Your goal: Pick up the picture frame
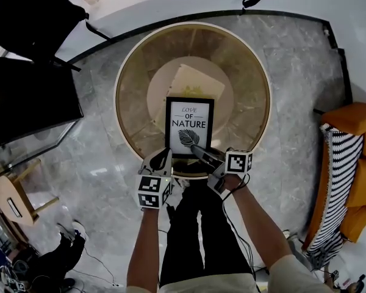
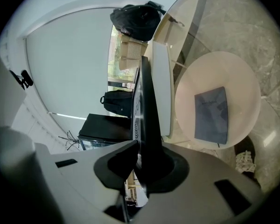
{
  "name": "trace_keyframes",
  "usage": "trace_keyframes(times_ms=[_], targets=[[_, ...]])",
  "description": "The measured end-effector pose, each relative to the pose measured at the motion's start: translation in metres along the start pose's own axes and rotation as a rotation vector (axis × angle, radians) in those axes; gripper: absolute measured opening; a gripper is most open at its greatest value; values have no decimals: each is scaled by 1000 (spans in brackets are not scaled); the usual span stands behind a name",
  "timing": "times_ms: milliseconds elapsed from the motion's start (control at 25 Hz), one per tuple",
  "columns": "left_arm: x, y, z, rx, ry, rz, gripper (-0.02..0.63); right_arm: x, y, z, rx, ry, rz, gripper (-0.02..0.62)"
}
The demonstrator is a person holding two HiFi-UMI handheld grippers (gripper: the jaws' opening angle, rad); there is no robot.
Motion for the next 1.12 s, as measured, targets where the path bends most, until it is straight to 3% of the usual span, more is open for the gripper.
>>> trace_keyframes(times_ms=[480, 1120], targets=[[-12, 10, 6, -8, -28, -35, 20, 7, 19, -10, -46, 3, -25, 58], [-46, 60, 45, -17, -43, -67, 20, 65, 44, -19, -58, 27, -222, 41]])
Point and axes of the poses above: the fingertips, and each gripper's own axes: y backward along the fingers, x to its left, z out of its top, the point moved 4 cm from there along y, backward along the fingers, and after that the axes turned 7 degrees about -x, right-handed, at the moved point
